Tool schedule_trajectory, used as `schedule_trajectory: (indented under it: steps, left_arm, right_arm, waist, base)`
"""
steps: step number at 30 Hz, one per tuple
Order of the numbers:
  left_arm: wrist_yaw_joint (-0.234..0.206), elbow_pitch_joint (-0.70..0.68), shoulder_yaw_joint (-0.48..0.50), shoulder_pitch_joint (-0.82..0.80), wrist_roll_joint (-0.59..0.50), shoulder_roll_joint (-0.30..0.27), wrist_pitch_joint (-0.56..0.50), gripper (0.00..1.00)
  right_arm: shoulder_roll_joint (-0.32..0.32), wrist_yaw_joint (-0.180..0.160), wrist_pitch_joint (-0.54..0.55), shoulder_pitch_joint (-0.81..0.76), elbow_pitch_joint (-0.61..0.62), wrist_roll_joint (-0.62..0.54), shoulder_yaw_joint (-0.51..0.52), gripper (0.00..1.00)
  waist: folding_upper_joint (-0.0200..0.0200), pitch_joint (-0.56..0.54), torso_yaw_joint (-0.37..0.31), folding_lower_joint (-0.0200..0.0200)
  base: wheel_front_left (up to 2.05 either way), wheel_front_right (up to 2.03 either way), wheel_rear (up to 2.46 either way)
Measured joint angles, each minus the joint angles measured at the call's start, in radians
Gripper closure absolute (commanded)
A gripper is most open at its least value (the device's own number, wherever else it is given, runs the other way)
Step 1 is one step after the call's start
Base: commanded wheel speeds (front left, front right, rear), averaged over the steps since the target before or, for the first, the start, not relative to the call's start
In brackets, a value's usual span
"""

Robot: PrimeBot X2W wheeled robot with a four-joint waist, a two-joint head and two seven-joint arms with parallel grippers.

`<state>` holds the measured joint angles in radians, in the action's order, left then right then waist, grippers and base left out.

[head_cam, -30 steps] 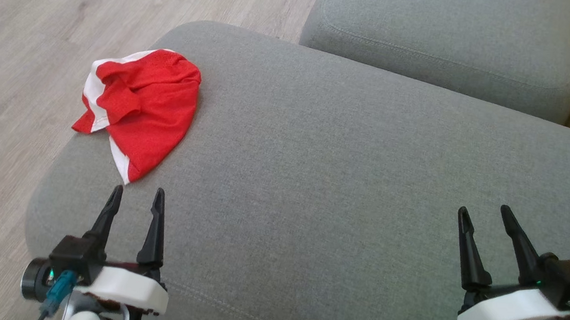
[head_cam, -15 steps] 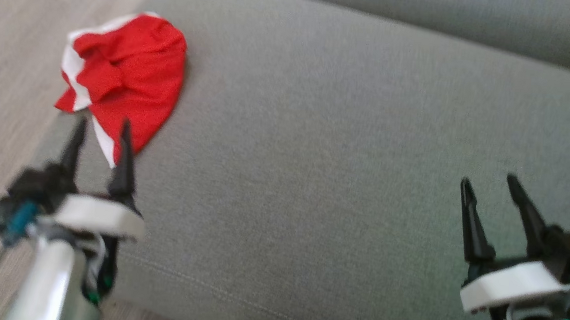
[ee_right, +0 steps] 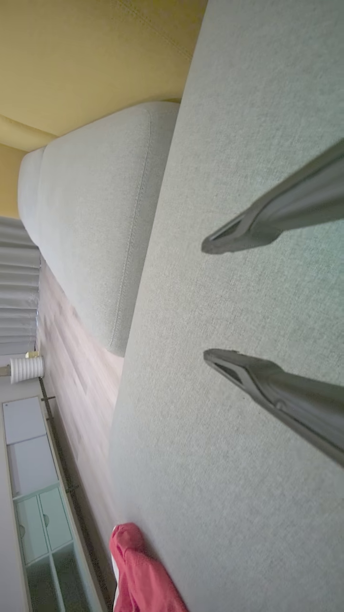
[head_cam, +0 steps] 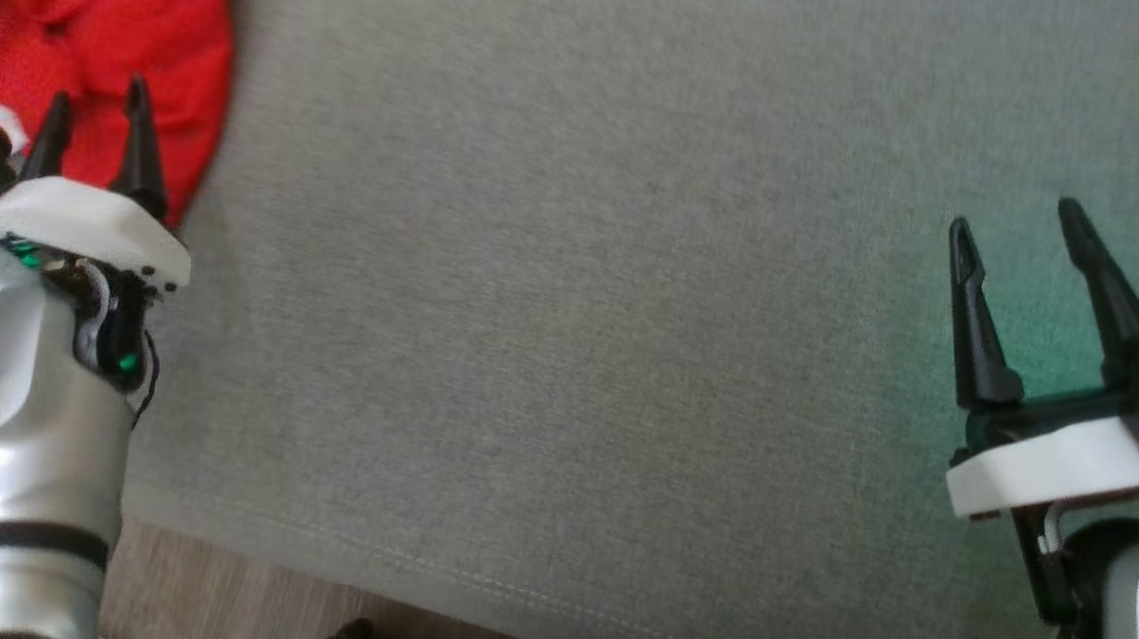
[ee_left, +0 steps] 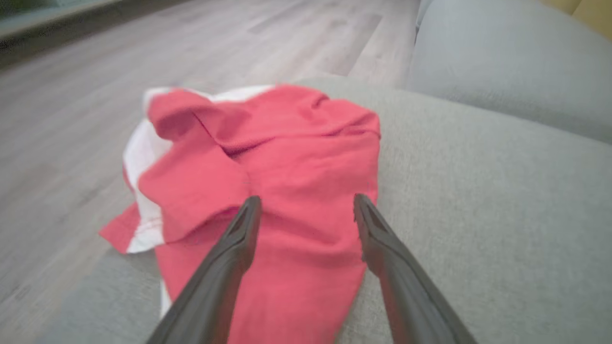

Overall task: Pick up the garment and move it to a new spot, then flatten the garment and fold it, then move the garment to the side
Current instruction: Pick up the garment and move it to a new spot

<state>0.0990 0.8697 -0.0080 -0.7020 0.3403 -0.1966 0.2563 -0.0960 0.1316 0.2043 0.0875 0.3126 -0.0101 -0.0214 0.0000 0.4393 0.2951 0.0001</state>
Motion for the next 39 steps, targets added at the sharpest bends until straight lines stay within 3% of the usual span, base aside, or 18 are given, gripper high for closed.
schedule_trajectory:
  steps: [7, 8, 9, 10, 12, 17, 21, 24, 30, 39]
  left_arm:
    - [0.026, 0.267, -0.012, -0.131, 0.051, -0.018, -0.100, 0.00]
    - [0.026, 0.286, -0.012, -0.151, 0.055, -0.028, -0.114, 0.15]
    - [0.026, 0.305, -0.012, -0.169, 0.059, -0.035, -0.126, 0.65]
    - [0.026, 0.305, -0.012, -0.169, 0.059, -0.035, -0.126, 1.00]
    - [0.025, 0.334, -0.011, -0.192, 0.071, -0.044, -0.140, 1.00]
    - [0.032, 0.347, -0.007, -0.180, 0.089, -0.050, -0.038, 1.00]
    - [0.018, 0.260, -0.007, -0.161, 0.065, -0.070, -0.008, 1.00]
    - [-0.014, 0.075, -0.003, -0.113, 0.012, -0.091, -0.007, 1.00]
    - [-0.065, -0.271, 0.045, 0.082, -0.053, -0.079, -0.007, 1.00]
    - [-0.122, -0.689, 0.047, 0.470, -0.096, -0.017, -0.010, 1.00]
  right_arm:
    - [-0.006, 0.000, 0.000, 0.013, 0.003, 0.000, -0.002, 0.00]
    - [-0.006, 0.000, -0.001, 0.016, 0.002, 0.000, -0.002, 0.00]
    - [-0.006, 0.000, -0.002, 0.022, -0.003, 0.000, -0.003, 0.00]
    - [-0.006, 0.000, -0.002, 0.022, -0.003, 0.000, -0.003, 0.00]
    - [-0.006, 0.000, -0.003, 0.037, -0.011, 0.001, -0.003, 0.00]
    - [0.001, 0.000, -0.033, 0.048, -0.040, 0.007, 0.005, 0.00]
    - [0.014, 0.000, -0.056, 0.045, -0.062, 0.010, 0.025, 0.00]
    - [0.021, 0.000, -0.069, 0.042, -0.076, 0.020, 0.042, 0.00]
    - [0.033, 0.000, -0.096, -0.005, -0.105, 0.039, 0.059, 0.00]
    - [0.047, 0.000, -0.118, -0.103, -0.139, 0.088, 0.065, 0.00]
  waist:
    - [0.0000, 0.065, -0.043, 0.0000]
    - [0.0000, 0.068, -0.048, 0.0000]
    - [0.0000, 0.070, -0.052, 0.0001]
    - [0.0000, 0.070, -0.052, 0.0001]
    - [0.0000, 0.069, -0.058, 0.0000]
    - [0.0000, 0.039, -0.063, 0.0000]
    - [0.0000, -0.006, -0.063, 0.0000]
    - [0.0000, -0.048, -0.063, 0.0000]
    - [0.0000, -0.144, -0.069, -0.0001]
    - [0.0001, -0.290, -0.114, -0.0001]
  base:
    - [0.00, 0.00, 0.00]
    - [0.00, 0.00, 0.00]
    - [0.00, 0.00, 0.00]
    - [0.00, 0.00, 0.00]
    - [0.00, 0.00, 0.00]
    - [0.00, 0.00, 0.00]
    - [0.00, 0.00, 0.00]
    - [0.00, 0.00, 0.00]
    - [0.00, 0.00, 0.00]
    - [0.00, 0.00, 0.00]
